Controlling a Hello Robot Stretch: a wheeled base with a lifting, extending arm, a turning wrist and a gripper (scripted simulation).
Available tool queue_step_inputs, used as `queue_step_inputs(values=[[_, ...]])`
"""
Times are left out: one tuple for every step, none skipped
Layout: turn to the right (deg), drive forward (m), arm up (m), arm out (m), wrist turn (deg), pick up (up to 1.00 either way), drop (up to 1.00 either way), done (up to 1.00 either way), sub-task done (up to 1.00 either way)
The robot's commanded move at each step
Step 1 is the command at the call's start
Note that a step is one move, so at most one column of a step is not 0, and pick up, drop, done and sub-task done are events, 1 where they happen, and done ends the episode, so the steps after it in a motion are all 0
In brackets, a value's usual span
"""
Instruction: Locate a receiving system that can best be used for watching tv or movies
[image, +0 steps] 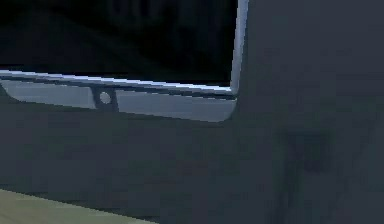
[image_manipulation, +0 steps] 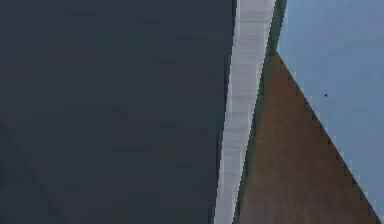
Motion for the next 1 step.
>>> queue_step_inputs(values=[[18.0,0.0,0.0,0.0,0.0,0.0,0.0,0.0,0.0]])
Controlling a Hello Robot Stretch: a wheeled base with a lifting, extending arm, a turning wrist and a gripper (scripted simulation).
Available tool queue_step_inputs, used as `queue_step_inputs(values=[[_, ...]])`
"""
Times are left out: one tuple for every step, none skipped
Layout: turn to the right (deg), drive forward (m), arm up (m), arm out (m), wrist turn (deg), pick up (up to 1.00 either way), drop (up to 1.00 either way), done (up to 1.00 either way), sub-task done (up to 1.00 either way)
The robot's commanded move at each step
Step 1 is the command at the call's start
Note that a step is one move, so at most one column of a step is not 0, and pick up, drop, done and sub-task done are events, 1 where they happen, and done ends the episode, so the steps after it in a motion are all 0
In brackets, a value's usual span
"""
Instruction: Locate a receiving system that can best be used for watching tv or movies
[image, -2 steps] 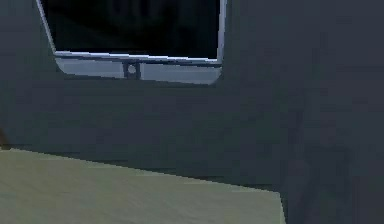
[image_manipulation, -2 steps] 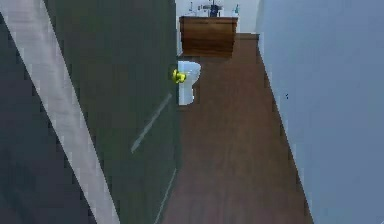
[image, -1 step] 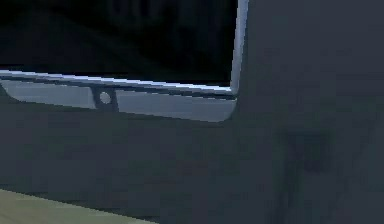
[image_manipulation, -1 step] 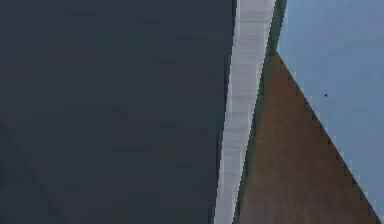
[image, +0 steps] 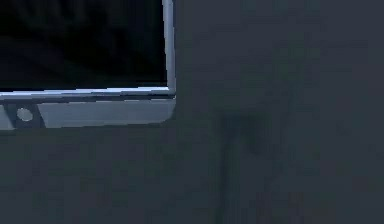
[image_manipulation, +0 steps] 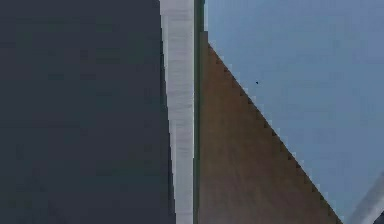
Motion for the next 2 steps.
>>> queue_step_inputs(values=[[0.0,0.05,0.0,0.0,0.0,0.0,0.0,0.0,0.0],[-39.0,0.0,0.0,0.0,0.0,0.0,0.0,0.0,0.0]])
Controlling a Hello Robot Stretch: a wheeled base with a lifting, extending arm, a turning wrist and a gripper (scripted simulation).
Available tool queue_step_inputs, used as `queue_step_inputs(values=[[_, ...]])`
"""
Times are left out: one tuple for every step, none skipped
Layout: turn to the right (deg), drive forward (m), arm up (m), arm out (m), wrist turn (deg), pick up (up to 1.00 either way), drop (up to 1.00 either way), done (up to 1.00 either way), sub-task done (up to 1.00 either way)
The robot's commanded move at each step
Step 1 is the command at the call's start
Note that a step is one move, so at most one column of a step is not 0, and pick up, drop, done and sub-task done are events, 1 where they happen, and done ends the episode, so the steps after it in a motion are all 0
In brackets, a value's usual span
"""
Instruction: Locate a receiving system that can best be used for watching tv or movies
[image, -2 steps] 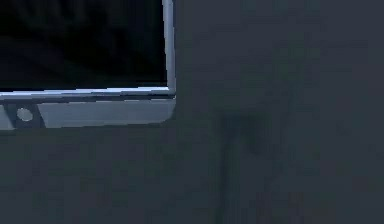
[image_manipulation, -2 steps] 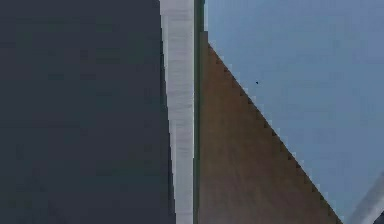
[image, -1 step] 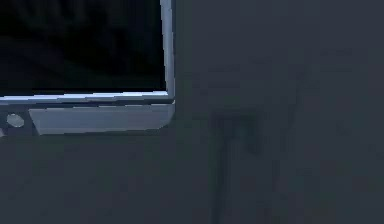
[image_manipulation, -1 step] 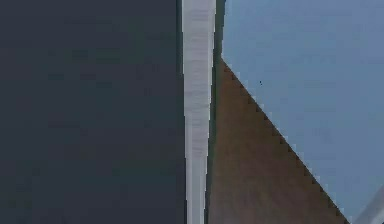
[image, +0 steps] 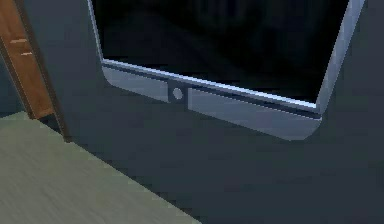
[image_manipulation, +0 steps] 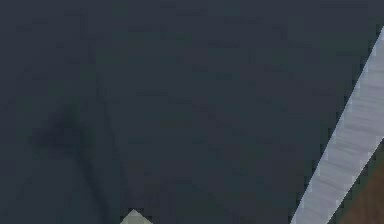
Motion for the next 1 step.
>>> queue_step_inputs(values=[[0.0,0.0,0.0,0.0,0.0,0.0,0.0,1.0,0.0]])
